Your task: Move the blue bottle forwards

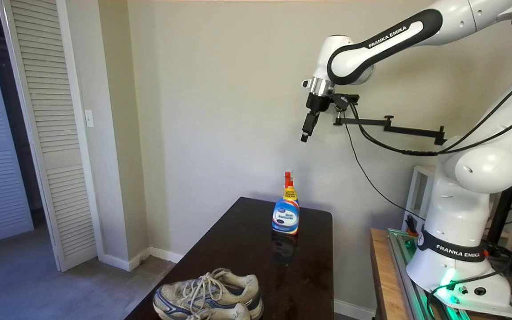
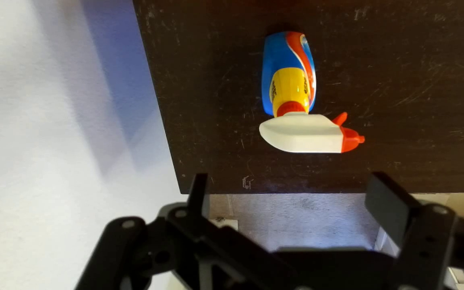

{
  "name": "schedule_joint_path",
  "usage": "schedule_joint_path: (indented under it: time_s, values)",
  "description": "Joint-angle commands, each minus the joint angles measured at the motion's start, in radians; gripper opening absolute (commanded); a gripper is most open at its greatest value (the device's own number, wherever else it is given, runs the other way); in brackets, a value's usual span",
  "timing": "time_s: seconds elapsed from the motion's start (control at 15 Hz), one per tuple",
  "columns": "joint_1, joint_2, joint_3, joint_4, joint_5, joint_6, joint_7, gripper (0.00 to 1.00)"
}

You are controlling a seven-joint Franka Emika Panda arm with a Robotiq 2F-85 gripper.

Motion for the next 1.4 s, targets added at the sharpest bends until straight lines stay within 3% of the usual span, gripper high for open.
schedule_joint_path:
  time_s: [0.0,0.73,1.33]
  values:
    - [-0.008,0.001,0.008,0.002,0.005,-0.002,-0.004,1.00]
    - [-0.008,0.001,0.008,0.002,0.005,-0.002,-0.004,1.00]
    - [0.091,0.018,-0.117,-0.085,0.047,0.050,-0.504,1.00]
